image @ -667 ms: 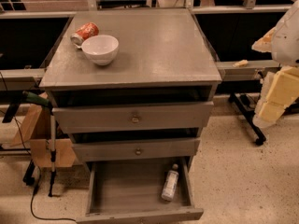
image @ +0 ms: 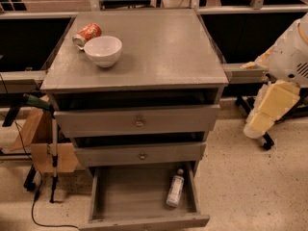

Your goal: Pick blue plastic bottle from bottom drawer and place on counter

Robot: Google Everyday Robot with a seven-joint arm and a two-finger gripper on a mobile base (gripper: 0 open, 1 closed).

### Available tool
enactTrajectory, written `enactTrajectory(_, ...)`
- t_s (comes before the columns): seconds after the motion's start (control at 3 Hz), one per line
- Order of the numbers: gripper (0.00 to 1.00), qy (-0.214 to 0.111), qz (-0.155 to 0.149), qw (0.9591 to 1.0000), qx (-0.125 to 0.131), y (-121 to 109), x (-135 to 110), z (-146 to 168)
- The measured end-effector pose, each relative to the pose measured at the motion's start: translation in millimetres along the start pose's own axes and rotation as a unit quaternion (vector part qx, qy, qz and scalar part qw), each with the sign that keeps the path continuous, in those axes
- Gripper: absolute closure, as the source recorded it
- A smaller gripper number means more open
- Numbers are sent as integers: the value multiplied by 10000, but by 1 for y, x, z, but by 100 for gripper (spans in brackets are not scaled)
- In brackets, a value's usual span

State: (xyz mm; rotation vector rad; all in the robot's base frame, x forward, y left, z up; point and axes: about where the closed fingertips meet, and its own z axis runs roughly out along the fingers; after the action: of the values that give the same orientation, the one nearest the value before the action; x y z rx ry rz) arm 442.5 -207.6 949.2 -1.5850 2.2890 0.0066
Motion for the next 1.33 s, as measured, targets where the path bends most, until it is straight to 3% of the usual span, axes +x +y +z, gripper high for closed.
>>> enactTrajectory(0.33, 0, -24, 632, 9979, -138, 17, -7, 50)
enactTrajectory(0.67, 0, -132, 1473, 9883, -368, 46, -17, 116)
enactTrajectory(1.0, 0, -223, 2171, 9745, -527, 56, -36, 179)
enactTrajectory(1.33, 0, -285, 2567, 9649, -468, 53, -40, 181)
